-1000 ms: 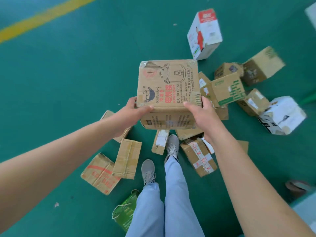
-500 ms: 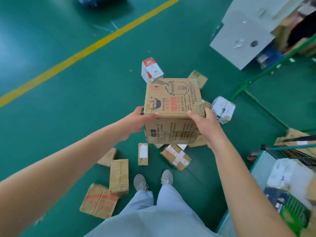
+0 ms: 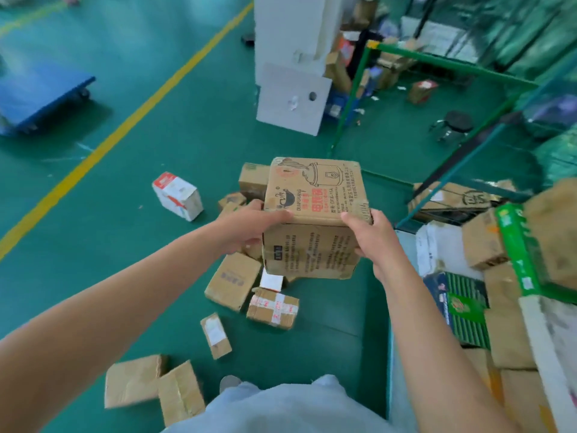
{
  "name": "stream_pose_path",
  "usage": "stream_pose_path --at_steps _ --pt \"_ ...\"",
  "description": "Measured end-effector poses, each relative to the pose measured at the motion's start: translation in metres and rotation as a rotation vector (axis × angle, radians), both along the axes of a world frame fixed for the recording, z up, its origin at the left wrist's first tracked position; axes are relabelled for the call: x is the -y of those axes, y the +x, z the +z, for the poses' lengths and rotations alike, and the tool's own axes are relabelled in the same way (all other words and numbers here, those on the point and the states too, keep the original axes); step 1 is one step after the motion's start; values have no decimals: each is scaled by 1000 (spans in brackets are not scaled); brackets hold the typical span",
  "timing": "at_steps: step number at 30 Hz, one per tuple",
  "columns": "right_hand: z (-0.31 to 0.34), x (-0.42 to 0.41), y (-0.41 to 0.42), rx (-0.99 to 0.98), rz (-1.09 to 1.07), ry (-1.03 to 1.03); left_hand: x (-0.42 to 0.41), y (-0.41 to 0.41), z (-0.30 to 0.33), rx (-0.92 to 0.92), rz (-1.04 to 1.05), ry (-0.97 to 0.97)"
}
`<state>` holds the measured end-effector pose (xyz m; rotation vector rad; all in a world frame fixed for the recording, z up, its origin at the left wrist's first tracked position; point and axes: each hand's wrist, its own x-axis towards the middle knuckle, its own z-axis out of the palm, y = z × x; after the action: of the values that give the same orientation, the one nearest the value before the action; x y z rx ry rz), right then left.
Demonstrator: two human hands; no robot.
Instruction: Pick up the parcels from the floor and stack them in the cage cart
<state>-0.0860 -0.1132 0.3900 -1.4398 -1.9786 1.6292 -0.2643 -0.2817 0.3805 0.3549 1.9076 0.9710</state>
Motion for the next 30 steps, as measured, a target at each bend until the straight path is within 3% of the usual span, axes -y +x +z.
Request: stream_pose_path --at_steps 14,30 --pt "6 -170 224 -25 -403 42 -250 175 24 -29 -394 55" --pt "-20 -228 389 50 -827 -30 -413 330 1 25 -865 -6"
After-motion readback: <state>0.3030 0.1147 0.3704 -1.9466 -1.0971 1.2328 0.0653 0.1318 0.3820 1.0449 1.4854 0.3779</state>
